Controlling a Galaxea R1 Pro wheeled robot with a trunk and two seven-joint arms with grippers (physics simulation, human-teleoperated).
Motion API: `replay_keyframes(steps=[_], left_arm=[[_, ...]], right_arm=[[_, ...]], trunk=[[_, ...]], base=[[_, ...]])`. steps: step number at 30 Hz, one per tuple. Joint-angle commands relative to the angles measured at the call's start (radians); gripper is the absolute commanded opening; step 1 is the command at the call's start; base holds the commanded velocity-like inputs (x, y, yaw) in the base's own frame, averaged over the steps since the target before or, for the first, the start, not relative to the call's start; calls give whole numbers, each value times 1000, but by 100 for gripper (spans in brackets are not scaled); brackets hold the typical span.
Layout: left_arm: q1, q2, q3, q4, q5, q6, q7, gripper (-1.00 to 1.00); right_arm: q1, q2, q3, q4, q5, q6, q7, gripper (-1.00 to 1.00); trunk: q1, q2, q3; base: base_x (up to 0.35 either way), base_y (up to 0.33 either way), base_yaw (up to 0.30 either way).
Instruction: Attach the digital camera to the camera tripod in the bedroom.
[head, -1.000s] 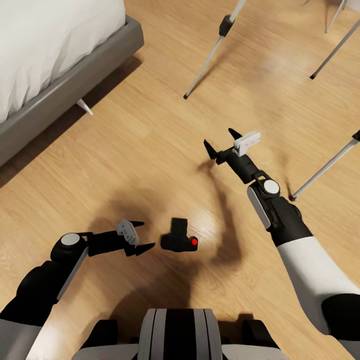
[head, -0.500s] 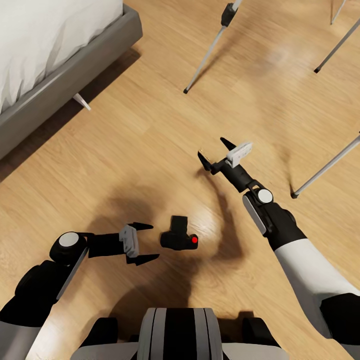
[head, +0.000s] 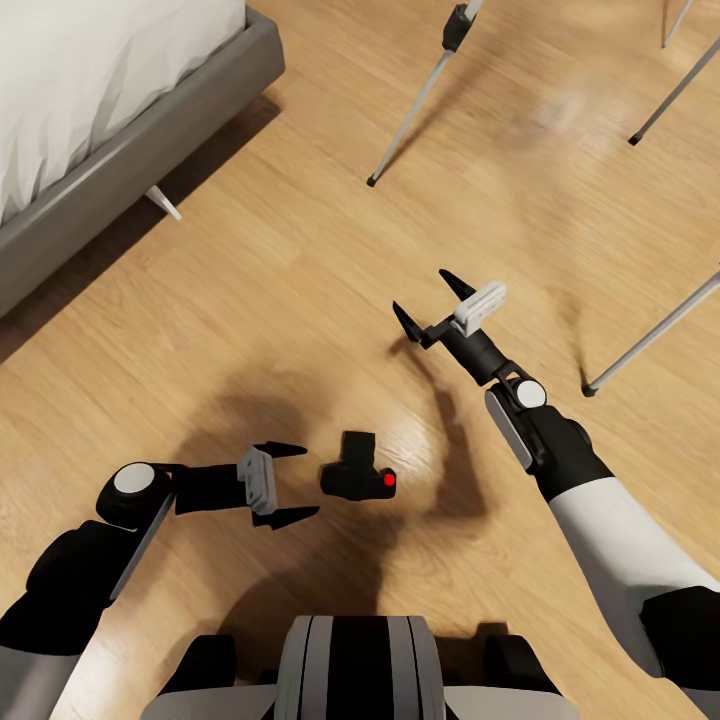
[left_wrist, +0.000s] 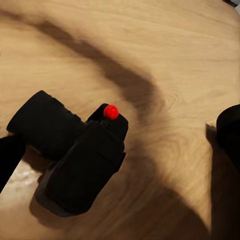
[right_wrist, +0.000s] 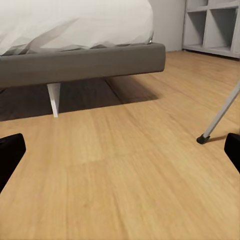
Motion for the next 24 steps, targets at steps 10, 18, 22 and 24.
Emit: replay_keyframes(steps=[10, 18, 22, 24], left_arm=[[31, 4, 12, -47, 2, 42, -17, 100], [76, -29, 57, -73, 31, 87, -2, 100], [99, -51, 80, -72, 35, 107, -2, 100], [110, -56, 91, -73, 35, 109, -3, 100]], right_arm=[[44, -46, 47, -5, -30, -25, 51, 100], [90, -70, 92, 27, -36, -22, 50, 100], [112, -67, 115, 28, -39, -22, 30, 100], [124, -65, 126, 28, -41, -24, 19, 100]], trunk=[[0, 0, 0], [0, 0, 0], [0, 0, 0], [0, 0, 0]], base=[[0, 0, 0], [0, 0, 0], [0, 0, 0], [0, 0, 0]])
